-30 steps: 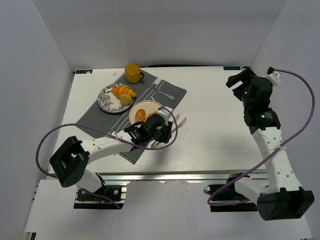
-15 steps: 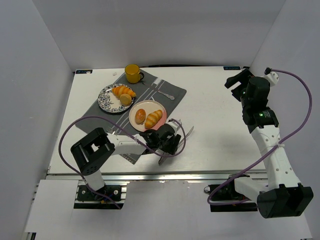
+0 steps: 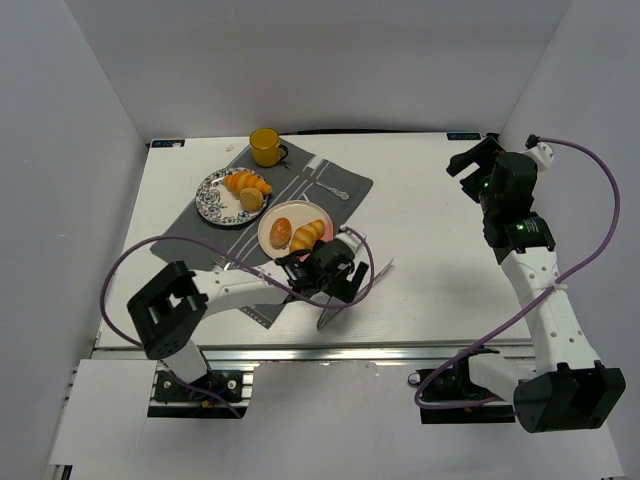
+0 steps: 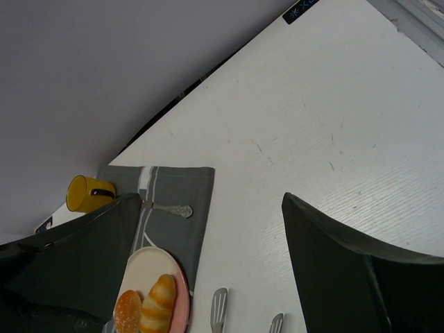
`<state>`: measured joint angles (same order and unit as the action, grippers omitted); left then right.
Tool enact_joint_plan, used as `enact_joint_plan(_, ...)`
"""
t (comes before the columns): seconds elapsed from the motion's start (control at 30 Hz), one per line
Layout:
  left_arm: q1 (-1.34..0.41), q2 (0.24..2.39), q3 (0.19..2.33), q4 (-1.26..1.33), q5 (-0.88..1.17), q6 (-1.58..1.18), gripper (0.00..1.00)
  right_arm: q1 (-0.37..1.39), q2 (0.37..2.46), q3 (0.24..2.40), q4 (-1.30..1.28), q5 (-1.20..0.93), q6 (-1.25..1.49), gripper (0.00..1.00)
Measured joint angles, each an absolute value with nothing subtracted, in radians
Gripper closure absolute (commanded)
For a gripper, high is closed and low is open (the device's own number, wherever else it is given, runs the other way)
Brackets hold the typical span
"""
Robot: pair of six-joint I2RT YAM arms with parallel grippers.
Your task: Place the bread
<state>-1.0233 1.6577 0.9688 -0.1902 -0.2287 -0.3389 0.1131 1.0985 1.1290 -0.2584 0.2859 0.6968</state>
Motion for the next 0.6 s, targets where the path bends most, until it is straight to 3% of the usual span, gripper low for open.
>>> enact_joint_plan(0.23, -1.024, 1.358, 1.138, -0.371, -0.440, -0.312, 0.02, 0.113, 1.096, 1.105, -0.239, 0.286, 0.702, 0.11)
enact_joint_plan(0.43, -1.025, 1.092, 1.285, -0.465, -0.859, -0.301, 0.02, 0.113, 1.096, 1.090, -0.223, 0.269, 0.701, 0.11)
enact_joint_plan(0.6, -1.025, 0.937, 1.267, -0.566, -1.179, -0.381, 0.02, 0.113, 1.110, 1.089, -0.200, 0.237, 0.701, 0.11)
